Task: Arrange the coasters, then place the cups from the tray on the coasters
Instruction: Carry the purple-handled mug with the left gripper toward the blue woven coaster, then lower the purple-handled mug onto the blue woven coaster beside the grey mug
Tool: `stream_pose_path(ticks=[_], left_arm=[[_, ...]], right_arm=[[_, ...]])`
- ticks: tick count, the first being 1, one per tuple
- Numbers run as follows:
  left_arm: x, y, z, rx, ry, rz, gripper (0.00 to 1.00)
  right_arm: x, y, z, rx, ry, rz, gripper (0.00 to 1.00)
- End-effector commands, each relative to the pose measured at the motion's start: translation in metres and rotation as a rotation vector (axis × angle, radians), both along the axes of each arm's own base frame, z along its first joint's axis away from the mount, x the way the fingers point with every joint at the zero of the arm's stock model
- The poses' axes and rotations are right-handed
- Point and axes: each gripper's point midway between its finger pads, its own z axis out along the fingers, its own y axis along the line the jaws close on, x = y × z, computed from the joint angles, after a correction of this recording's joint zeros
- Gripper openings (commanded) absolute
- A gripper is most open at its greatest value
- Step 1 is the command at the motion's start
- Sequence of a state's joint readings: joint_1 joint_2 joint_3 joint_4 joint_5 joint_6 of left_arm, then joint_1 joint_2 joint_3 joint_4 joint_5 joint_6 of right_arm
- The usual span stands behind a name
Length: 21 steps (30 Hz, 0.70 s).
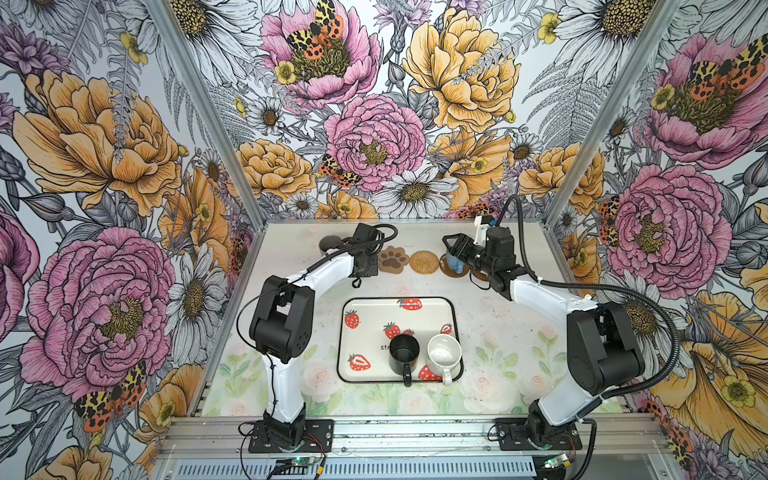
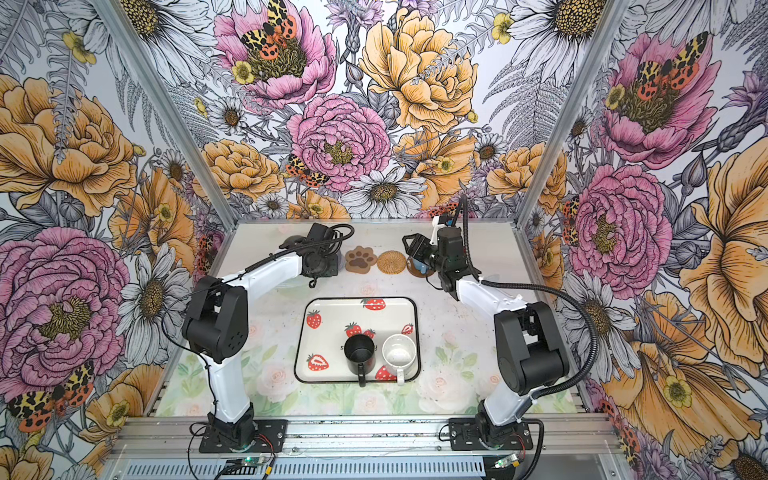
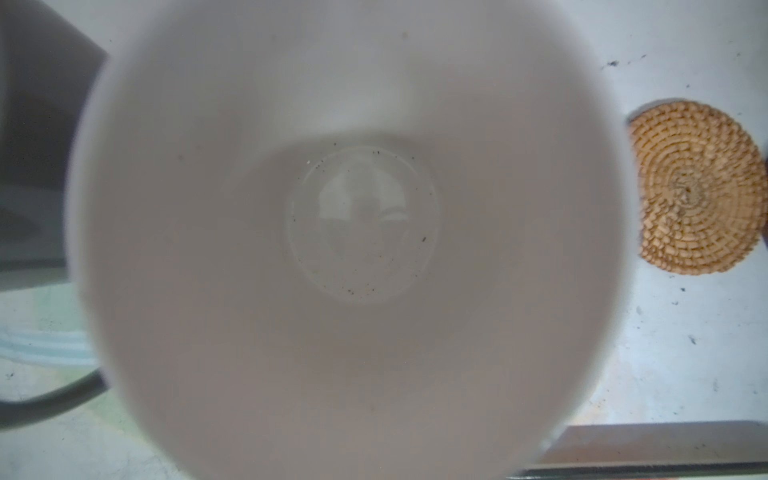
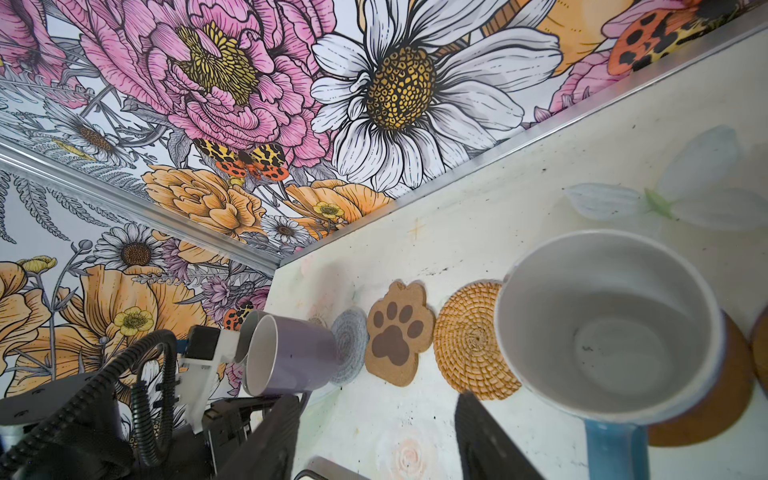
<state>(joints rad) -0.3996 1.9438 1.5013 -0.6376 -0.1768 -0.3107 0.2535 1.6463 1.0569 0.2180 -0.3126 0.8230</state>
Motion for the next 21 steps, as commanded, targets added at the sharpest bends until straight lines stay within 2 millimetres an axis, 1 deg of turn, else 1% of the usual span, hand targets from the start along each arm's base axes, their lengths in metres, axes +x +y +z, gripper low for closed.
stream_pose_path(ticks=[1,10,21], left_arm=[[0.026,-0.006,0.02,-0.037,-0.097,-0.007,0.0],[0.029,-0.007,0.014,-0.041,-0.087,0.005,0.0],[0.034,-0.002,0.009,-0.023,-0.09,0.014,0.0]], right_arm=[[0.004,0.0,0.004,0.012,-0.005,0.003,0.62],[0.005,0.001,0.003,0.012,0.0,0.007,0.62],[0.004,0.001,0.004,0.012,0.0,0.006,0.62]])
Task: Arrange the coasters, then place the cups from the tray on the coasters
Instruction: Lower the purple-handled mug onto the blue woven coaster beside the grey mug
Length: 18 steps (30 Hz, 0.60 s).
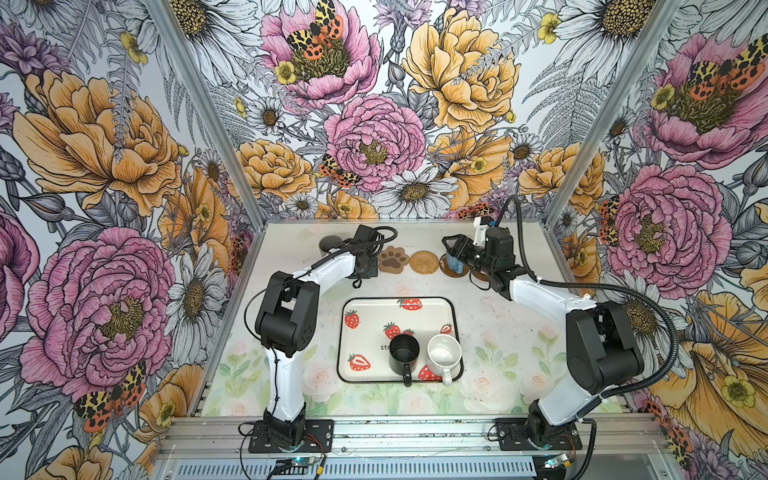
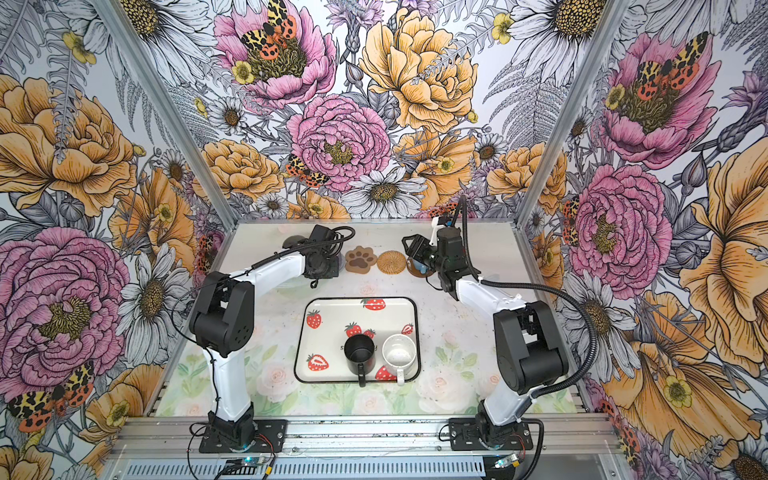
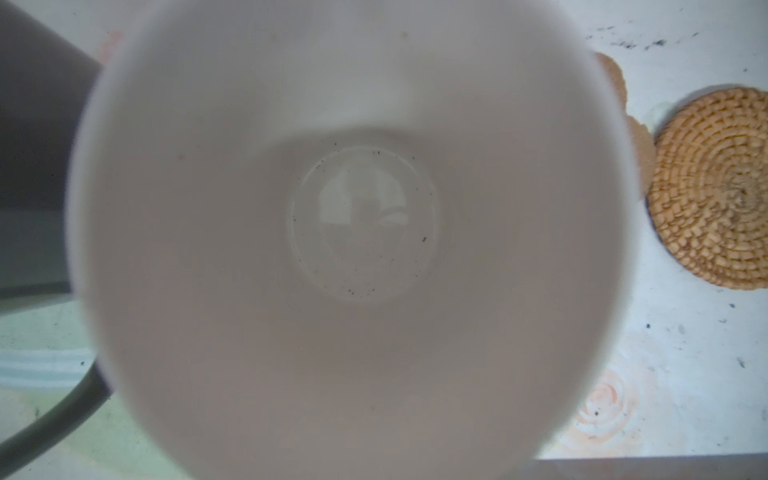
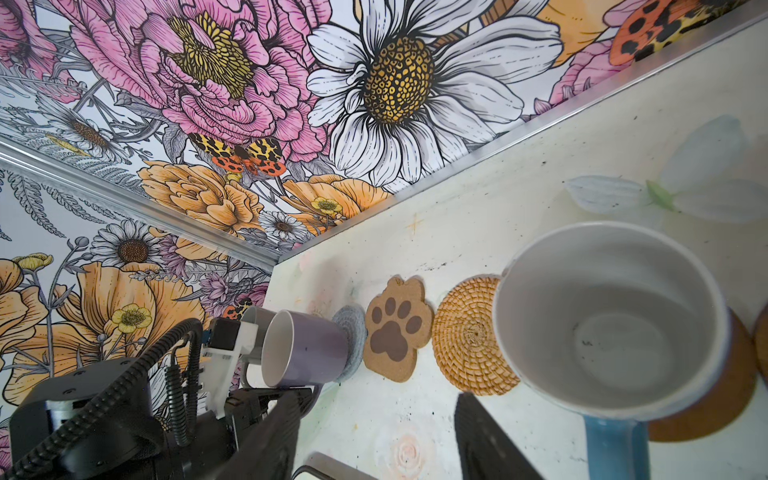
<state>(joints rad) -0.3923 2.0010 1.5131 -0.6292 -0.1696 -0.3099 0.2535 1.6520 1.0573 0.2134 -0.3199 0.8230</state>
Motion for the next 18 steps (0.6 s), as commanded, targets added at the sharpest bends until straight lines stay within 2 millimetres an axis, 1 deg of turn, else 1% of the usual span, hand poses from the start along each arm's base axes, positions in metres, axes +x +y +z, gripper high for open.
stream_pose_path(ticks=[1,10,18], left_arm=[[0.0298,-0.0031,0.0305,-0.034,-0.127,0.01,0.0],[0.0342,-0.0001,0.032,-0.038,-0.134,0.016,0.0],[0.0342,-0.0025,0.0261,-0.045,-0.121,0.009,0.0]], right_arm=[[0.0048,-0.0003,0.007,0.012,-0.009,0.0,0.62],[0.0047,-0.0003,0.0068,0.01,-0.008,0.0,0.62],[0.0052,-0.0003,0.0053,0.009,-0.002,0.001,0.62]])
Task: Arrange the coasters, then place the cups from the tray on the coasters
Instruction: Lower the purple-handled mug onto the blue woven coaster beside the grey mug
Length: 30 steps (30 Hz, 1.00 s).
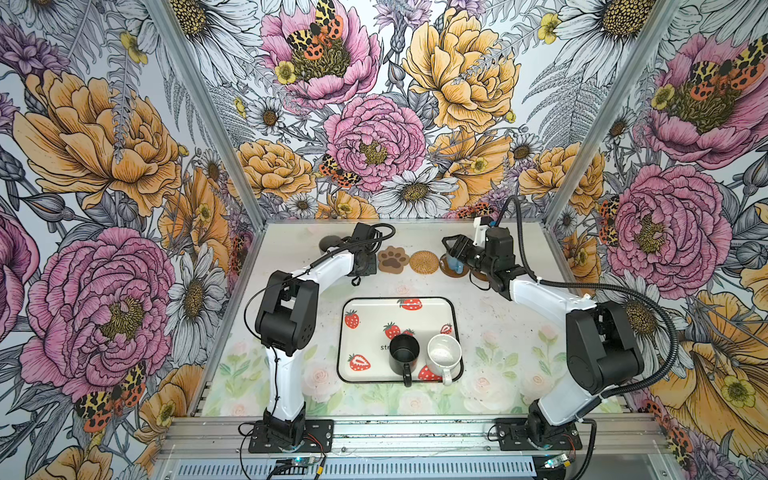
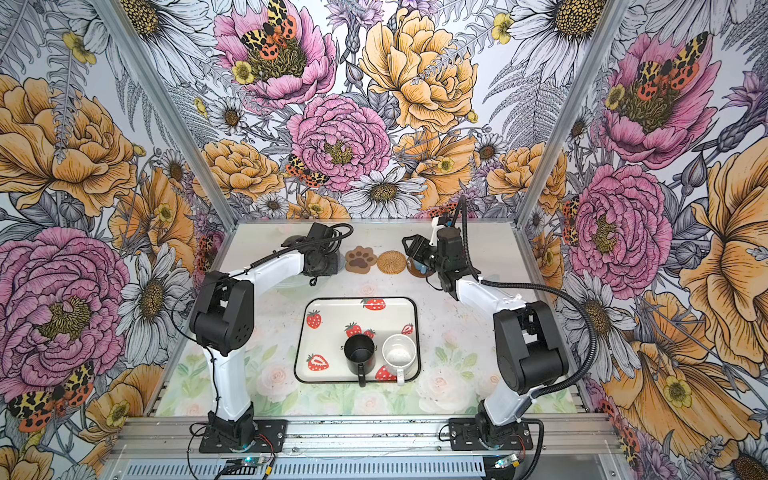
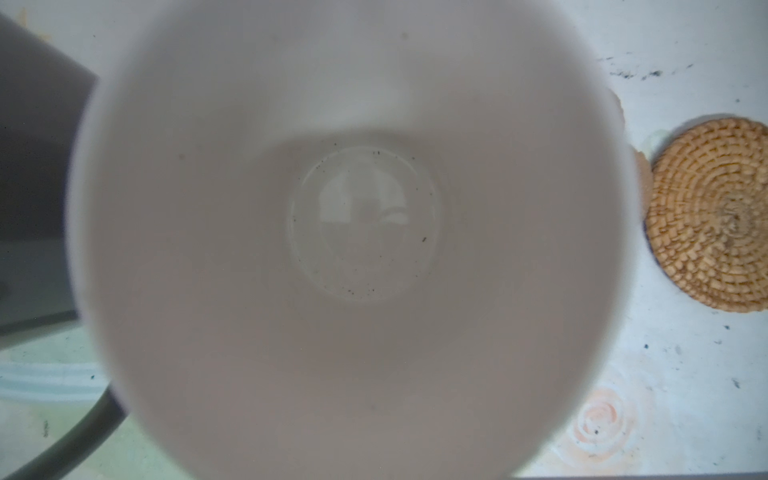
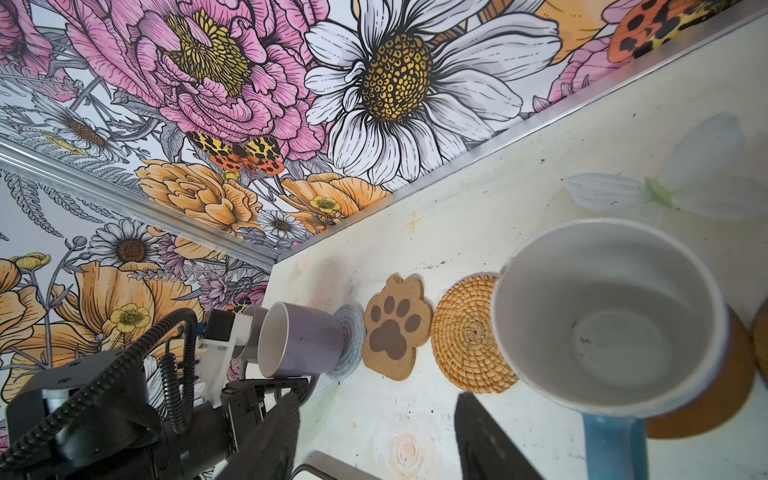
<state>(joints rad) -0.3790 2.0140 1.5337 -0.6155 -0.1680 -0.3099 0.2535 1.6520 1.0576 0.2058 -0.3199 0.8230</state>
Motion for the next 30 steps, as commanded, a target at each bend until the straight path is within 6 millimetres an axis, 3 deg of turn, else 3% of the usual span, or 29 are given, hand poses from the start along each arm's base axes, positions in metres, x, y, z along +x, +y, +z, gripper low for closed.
stream_pose_path(ticks=[1,30], left_arm=[[0.025,-0.005,0.024,-0.034,-0.103,-0.002,0.0],[0.022,-0.005,0.005,-0.035,-0.064,0.0,0.0]], right_arm=[[0.006,0.0,0.007,0.011,-0.009,0.002,0.62],[0.007,0.0,0.005,0.013,0.001,0.006,0.62]])
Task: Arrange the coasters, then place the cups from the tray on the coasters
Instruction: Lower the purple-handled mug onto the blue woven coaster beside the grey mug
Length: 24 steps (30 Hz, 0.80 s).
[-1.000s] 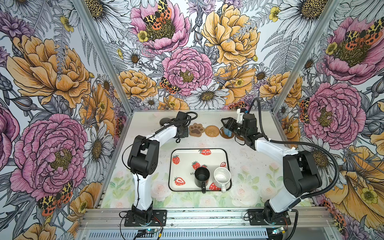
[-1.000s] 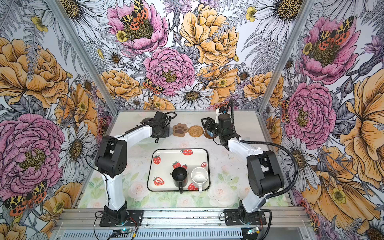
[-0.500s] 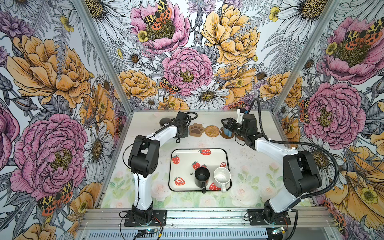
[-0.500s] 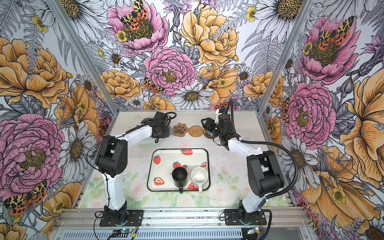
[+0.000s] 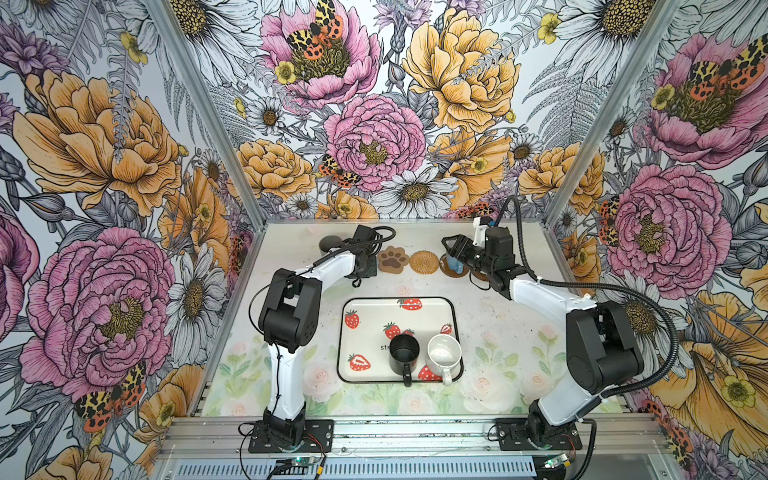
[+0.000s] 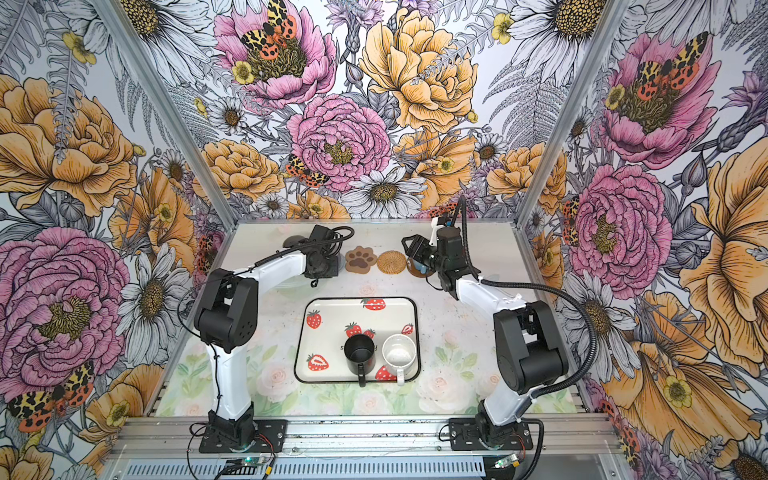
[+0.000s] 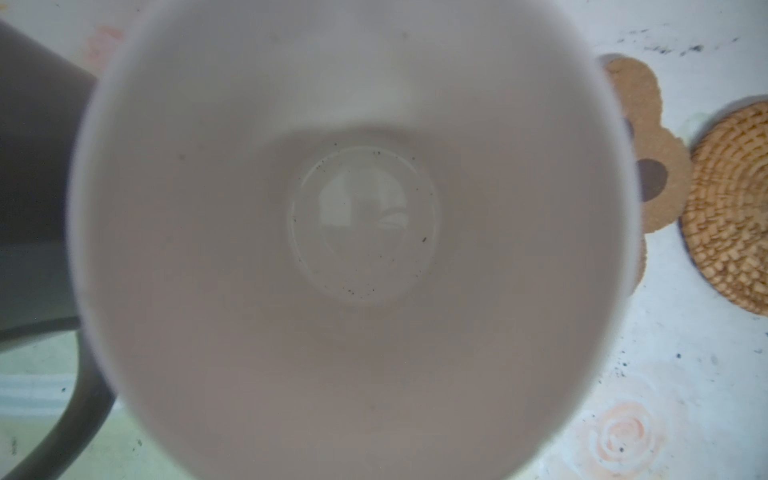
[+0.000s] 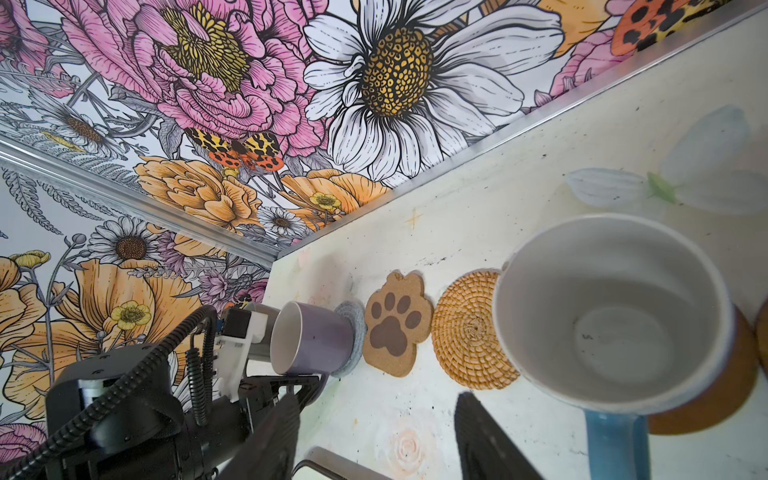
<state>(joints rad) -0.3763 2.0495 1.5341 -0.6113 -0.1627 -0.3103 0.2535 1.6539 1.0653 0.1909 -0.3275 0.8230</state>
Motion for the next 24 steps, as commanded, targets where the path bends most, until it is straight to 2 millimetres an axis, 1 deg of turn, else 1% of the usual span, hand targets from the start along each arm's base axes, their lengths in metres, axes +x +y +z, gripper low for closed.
stream_pose_path(ticks=[1,15,21,22,24], left_arm=[[0.0224,-0.0058,0.0211,-0.042,-0.093,0.001,0.0],[0.0211,-0.0059,0.017,-0.042,-0.082,0.0,0.0],[0.0189,-0.0059,0.0184,-0.047,-0.08,-0.003,0.0],[0.0188,-0.0062,0.0181,-0.047,-0.08,-0.003,0.01],[0.0184,-0.0059,0.0186,-0.047,-0.08,-0.005,0.07]], right_arm=[[0.0072,-0.0007,0.0049,0.011,-0.006,-0.002,0.62],[0.0075,0.0003,0.004,0.012,-0.001,0.003,0.62],[0.0075,0.0006,0.0035,0.012,0.001,0.004,0.62],[0.0075,0.0009,0.0033,0.012,0.001,0.005,0.62],[0.0081,0.0006,0.0039,0.013,0.0,0.004,0.62]])
